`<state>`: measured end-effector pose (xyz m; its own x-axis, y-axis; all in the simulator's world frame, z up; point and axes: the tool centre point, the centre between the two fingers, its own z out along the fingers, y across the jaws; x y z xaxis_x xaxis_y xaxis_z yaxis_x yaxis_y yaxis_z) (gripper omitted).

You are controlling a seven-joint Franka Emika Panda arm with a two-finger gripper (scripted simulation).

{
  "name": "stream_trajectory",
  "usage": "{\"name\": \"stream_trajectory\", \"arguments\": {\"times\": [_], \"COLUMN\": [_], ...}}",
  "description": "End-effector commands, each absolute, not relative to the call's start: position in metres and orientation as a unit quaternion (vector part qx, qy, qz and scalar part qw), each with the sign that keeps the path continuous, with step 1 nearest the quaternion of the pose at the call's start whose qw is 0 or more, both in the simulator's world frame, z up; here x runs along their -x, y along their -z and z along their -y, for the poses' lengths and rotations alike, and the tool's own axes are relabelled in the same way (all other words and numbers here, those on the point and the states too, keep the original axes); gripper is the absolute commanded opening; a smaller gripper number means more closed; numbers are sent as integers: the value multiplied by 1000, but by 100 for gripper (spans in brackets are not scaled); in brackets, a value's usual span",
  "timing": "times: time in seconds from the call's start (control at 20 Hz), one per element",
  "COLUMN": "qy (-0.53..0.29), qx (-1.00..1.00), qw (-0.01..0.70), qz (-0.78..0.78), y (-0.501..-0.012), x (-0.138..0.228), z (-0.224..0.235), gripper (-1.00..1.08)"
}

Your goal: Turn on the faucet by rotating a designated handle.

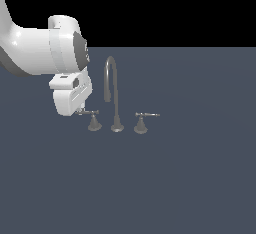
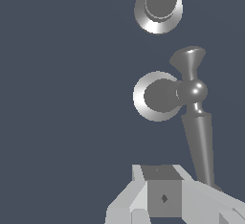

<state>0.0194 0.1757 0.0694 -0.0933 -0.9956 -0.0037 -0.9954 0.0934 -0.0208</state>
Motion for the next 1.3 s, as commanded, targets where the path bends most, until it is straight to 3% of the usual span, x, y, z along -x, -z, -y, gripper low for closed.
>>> {"name": "stream_trajectory", "arguments": {"times": [0.0,0.65,0.75,1.25], "qy": [5,0,4,1], "qx": [673,675,677,676], "qw": [5,0,7,1], "qz": [-740,-738,-735,-737], "y": [-68,-65,-69,-66], "x": [-11,34,25,51], "z": [-173,-170,-176,-140], "gripper": [-100,-100,-100,-100]}}
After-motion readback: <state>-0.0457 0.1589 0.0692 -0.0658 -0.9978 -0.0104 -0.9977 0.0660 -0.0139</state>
